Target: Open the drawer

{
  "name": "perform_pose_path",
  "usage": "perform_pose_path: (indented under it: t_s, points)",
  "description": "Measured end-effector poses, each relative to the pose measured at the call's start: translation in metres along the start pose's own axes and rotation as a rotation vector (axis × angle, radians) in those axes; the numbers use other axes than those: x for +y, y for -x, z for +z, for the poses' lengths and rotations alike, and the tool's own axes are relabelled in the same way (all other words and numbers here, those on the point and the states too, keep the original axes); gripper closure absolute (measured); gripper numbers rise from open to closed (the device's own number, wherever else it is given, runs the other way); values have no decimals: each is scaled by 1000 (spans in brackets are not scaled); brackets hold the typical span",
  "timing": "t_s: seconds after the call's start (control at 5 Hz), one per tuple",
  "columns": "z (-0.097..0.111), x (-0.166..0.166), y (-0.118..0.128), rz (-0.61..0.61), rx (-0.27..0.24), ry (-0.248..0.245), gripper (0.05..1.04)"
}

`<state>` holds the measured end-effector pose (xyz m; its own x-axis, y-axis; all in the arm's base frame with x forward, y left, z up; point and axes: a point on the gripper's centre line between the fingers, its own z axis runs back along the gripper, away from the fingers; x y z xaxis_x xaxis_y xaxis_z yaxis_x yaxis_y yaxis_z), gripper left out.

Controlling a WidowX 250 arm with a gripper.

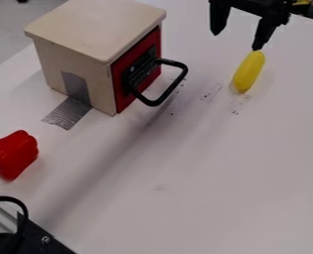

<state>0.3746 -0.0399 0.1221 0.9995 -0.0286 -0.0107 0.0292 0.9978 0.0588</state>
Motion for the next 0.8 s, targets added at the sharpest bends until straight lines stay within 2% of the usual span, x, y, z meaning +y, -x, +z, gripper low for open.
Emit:
perform_pose_path:
  t_s: [0.2,0.4,0.6,0.8]
  points:
    - [-16,-1,3,-2,48,-2,83]
    - [-40,5,26,7,101,16,83]
    - [-38,22,43,23,89,13,83]
    - [-46,35,58,18,74,-27,83]
